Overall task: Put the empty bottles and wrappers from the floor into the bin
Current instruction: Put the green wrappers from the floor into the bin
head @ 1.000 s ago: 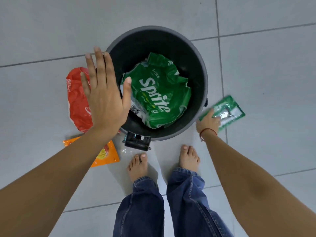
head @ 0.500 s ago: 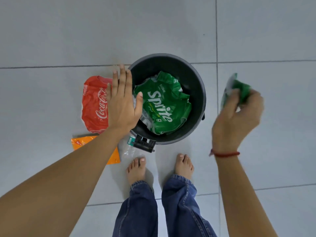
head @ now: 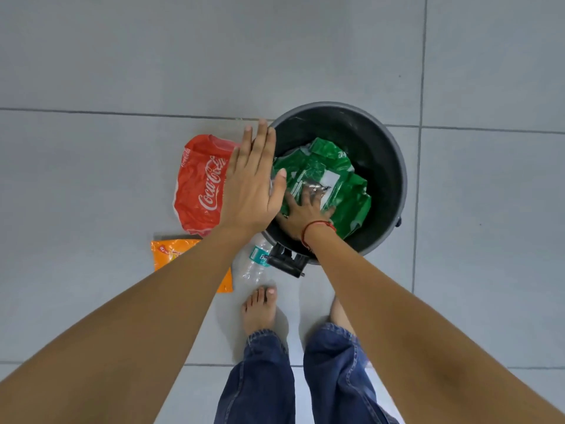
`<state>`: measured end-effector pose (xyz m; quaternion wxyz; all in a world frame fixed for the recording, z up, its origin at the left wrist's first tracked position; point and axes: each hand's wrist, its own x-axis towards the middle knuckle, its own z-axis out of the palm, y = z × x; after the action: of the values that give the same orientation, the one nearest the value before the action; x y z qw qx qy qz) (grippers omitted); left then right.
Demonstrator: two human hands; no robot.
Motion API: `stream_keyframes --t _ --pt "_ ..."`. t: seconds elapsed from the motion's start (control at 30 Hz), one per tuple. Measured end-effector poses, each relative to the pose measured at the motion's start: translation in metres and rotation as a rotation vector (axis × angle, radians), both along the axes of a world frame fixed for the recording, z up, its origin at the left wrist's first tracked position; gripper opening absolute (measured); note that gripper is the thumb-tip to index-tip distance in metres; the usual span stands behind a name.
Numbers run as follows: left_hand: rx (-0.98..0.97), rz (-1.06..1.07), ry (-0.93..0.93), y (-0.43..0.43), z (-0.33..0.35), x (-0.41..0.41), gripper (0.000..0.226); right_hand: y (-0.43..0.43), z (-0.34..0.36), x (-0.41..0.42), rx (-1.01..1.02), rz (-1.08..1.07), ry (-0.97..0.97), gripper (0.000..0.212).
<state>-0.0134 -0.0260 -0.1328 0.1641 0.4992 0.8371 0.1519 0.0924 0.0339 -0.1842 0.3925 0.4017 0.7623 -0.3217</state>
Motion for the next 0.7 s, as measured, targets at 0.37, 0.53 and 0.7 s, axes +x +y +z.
stream_keyframes --t 0.37,0.53,0.7 --pt "-0.006 0.62 -0.339 -0.091 -0.036 0.041 0.057 0.035 0.074 0.059 0.86 -0.156 0.52 0.055" --pt "-0.405 0.3 -0.302 -0.118 -0.083 0.071 0.065 0.064 0.056 0.077 0.834 -0.137 0.433 0.071" --pt "-0.477 0.374 -0.322 -0.108 -0.101 0.088 0.049 0.067 0.051 0.078 0.833 -0.127 0.48 0.079"
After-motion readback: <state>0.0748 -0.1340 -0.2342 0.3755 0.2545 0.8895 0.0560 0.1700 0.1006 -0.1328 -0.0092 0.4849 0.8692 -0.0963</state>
